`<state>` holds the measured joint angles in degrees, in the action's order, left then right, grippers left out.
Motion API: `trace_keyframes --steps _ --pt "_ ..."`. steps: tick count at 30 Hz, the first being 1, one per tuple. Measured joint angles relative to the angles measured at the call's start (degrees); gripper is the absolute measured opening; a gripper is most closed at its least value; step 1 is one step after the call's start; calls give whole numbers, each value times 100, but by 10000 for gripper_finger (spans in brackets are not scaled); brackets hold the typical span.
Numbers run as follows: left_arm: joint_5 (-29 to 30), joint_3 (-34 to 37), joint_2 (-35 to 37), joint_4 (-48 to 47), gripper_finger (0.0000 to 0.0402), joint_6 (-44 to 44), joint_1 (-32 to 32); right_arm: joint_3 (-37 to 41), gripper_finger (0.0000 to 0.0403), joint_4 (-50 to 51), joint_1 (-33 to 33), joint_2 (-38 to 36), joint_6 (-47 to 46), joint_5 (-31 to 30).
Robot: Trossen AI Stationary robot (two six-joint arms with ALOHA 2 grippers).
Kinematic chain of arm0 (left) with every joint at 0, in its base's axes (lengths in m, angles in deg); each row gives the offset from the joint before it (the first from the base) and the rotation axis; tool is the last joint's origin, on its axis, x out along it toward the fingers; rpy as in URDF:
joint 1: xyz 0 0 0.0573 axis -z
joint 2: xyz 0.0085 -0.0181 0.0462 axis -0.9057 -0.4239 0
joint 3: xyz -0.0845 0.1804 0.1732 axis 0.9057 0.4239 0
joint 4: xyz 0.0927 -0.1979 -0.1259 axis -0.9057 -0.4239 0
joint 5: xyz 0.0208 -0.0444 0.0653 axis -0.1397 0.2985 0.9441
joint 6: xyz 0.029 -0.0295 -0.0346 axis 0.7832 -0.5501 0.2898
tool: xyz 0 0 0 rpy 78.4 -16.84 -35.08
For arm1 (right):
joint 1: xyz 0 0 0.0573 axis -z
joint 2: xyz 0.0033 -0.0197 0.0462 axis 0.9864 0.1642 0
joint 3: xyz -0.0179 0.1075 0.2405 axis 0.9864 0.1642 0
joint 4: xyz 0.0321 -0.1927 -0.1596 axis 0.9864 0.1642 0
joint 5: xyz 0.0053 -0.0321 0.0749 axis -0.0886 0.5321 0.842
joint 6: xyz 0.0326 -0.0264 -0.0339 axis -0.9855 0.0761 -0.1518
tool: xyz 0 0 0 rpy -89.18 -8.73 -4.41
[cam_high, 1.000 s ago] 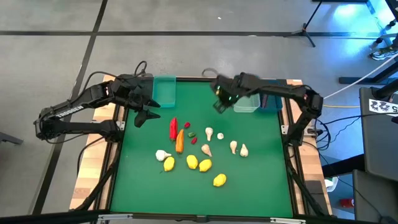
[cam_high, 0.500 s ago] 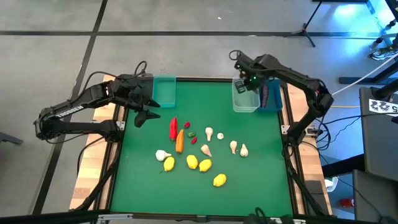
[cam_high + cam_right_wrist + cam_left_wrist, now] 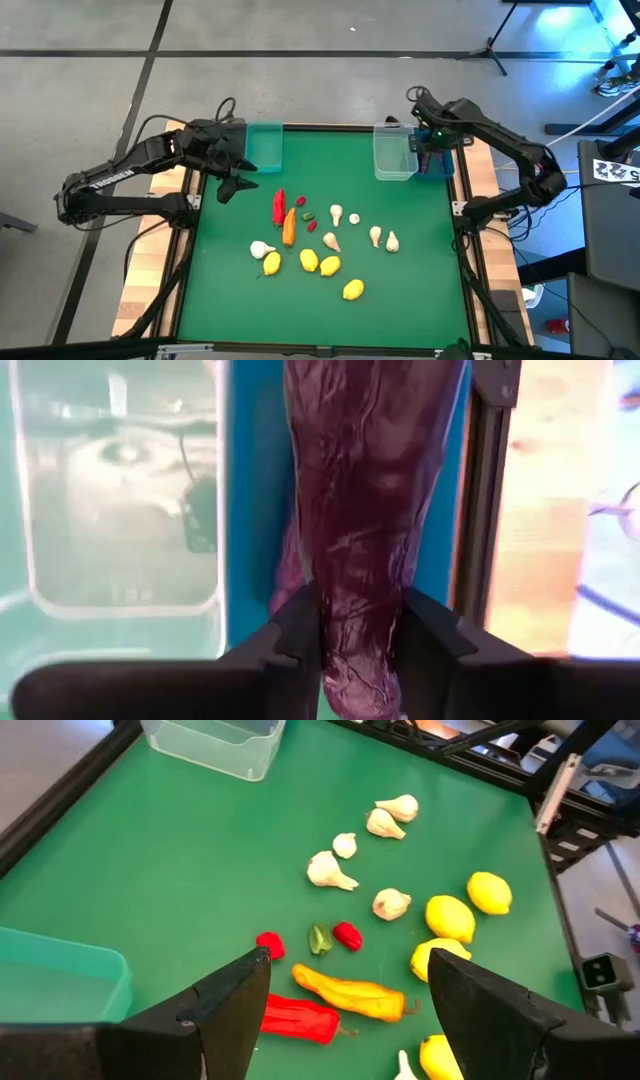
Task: Sort produce into baskets
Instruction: Put the eggplant into the dark blue bin
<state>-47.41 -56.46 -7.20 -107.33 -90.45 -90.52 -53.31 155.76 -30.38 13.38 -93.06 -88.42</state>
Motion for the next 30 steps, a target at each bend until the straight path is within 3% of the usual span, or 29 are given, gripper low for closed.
trace_keyframes --steps 5,8,15,30 --pt "10 0 0 0 267 -89 -2 595 94 -871 217 -150 -461 86" --pt "21 0 0 0 267 -195 -1 768 94 -1157 199 -126 -650 -191" --pt "23 0 0 2 267 -209 0 1214 95 -1159 204 -111 -1532 -418" --pt "106 0 0 39 267 -182 -1 1848 95 -1852 315 -109 -1819 -526"
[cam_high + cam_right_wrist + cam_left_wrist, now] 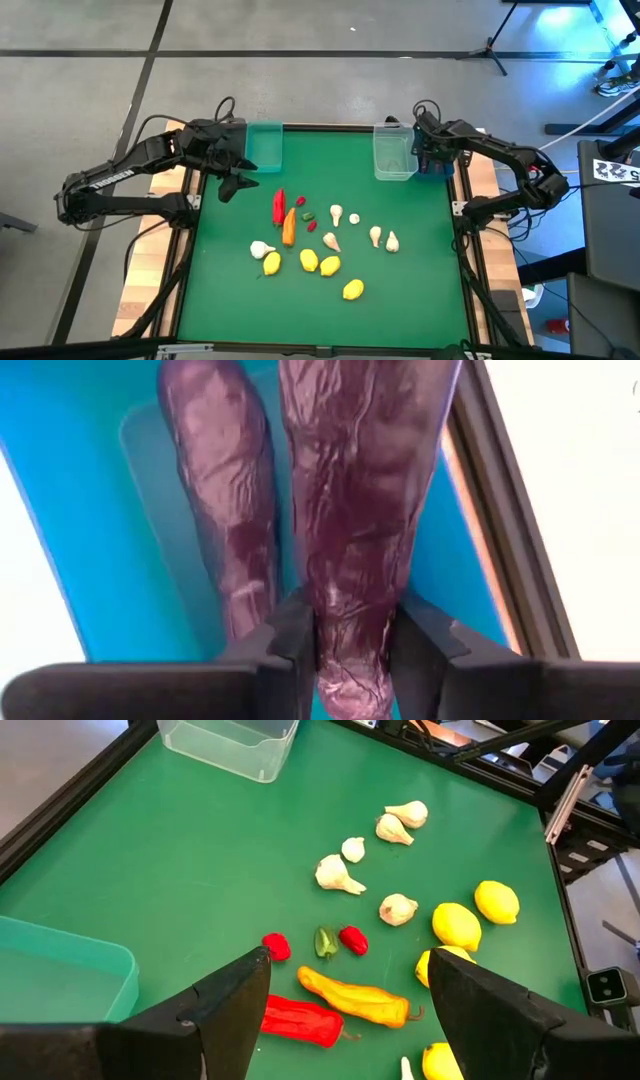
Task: Sort produce into baskets
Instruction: Put the eggplant into the dark blue bin, then put the garlic into the transparent bin
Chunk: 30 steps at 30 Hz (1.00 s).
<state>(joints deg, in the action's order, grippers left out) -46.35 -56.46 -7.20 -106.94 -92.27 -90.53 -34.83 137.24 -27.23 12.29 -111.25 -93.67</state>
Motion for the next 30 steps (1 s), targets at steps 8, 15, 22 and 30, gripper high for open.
trace_keyframes --steps 8,15,22,30 --pt "4 0 0 -2 267 -6 0 177 95 -226 -4 2 9 11" --pt "11 0 0 -2 267 -5 -1 304 95 -276 -4 2 122 86" --pt "17 0 0 0 267 -5 1 305 139 -550 -4 2 436 205" --pt "17 0 0 0 267 -21 1 305 196 -525 -4 2 442 219"
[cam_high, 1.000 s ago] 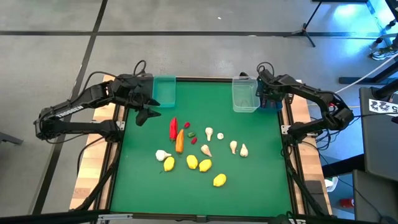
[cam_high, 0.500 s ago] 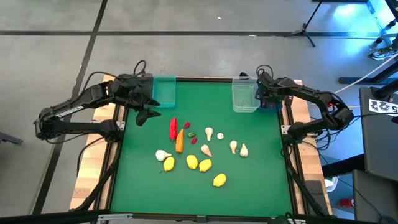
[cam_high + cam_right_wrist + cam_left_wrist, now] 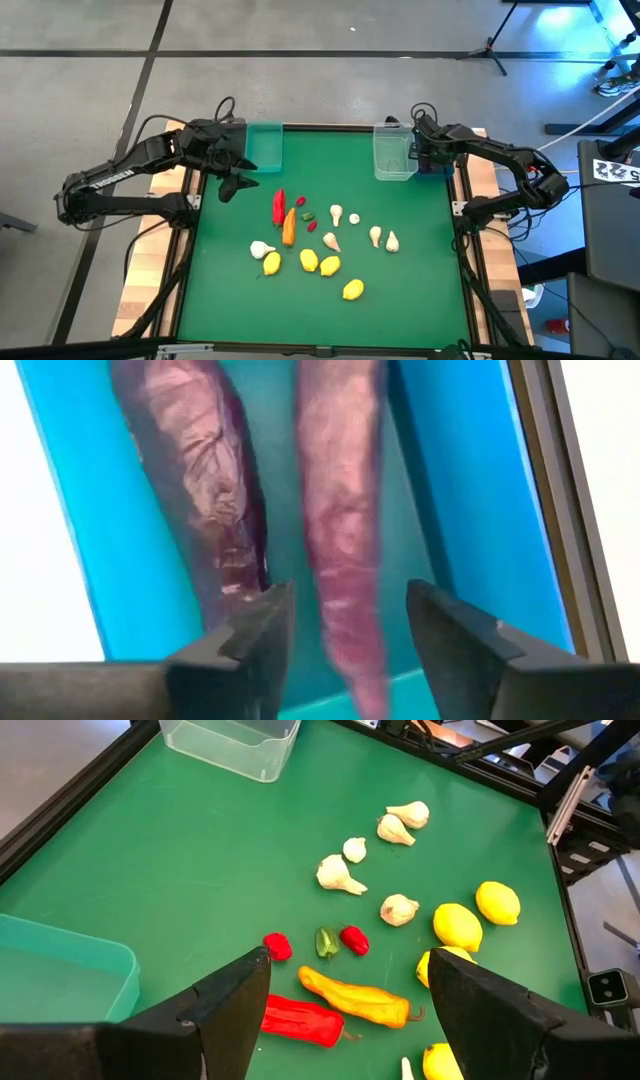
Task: Sort produce into baskets
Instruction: Put the garlic into the transparent bin
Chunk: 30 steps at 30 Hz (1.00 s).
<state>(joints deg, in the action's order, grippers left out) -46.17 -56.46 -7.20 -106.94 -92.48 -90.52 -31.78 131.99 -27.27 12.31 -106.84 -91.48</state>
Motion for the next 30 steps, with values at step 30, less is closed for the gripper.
trace_keyframes --steps 30 --pt "48 0 -2 2 267 -128 0 -813 198 271 -3039 -352 370 1164"
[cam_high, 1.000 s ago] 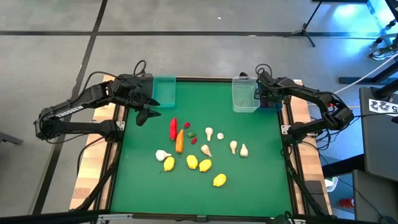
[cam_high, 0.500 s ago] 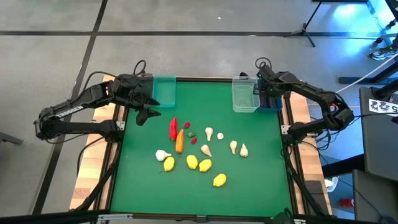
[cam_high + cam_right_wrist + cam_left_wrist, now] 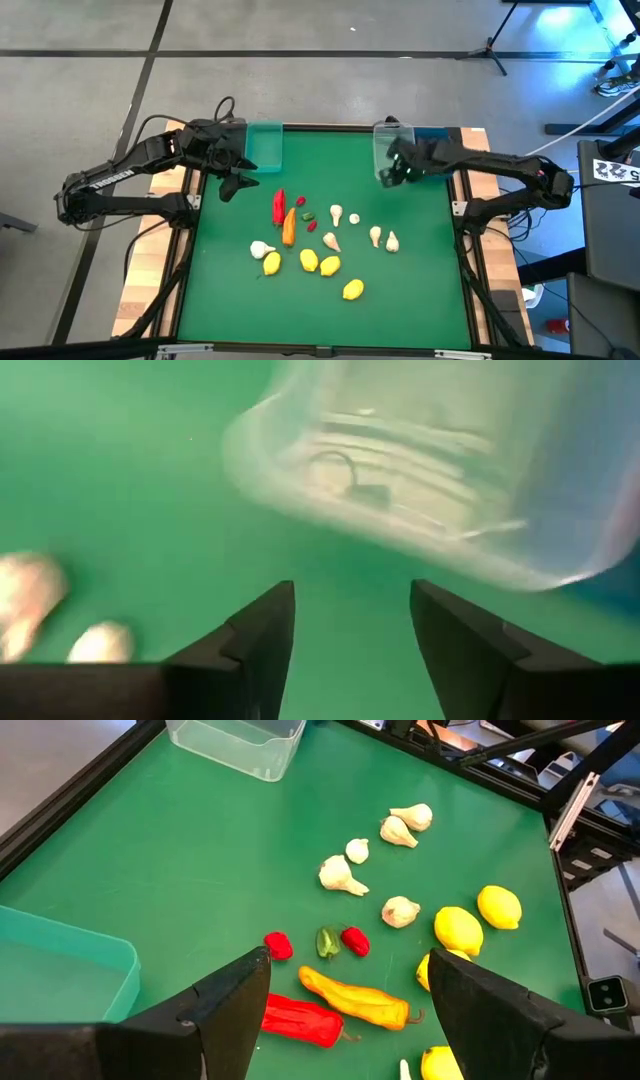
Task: Sort produce into baskets
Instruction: Put the garlic into the transparent bin
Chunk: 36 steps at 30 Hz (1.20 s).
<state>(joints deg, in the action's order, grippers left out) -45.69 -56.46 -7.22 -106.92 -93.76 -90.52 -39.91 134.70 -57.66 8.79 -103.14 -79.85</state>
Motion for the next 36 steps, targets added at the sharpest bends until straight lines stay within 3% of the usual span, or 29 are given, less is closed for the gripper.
trace_keyframes --steps 10,16,20,25,36 --pt "0 0 0 0 267 -22 0 0 198 -264 -3007 0 -2286 -138" --pt "0 0 0 0 267 -14 0 0 198 53 -4193 32 -4202 -418" --pt "0 0 0 0 267 17 0 2 198 276 -4608 125 -5008 -438" --pt "0 -2 -6 2 267 28 0 2 207 142 -4726 351 -5042 -279" --pt "0 -2 -37 0 267 51 0 3 299 96 -4675 729 -5305 -223"
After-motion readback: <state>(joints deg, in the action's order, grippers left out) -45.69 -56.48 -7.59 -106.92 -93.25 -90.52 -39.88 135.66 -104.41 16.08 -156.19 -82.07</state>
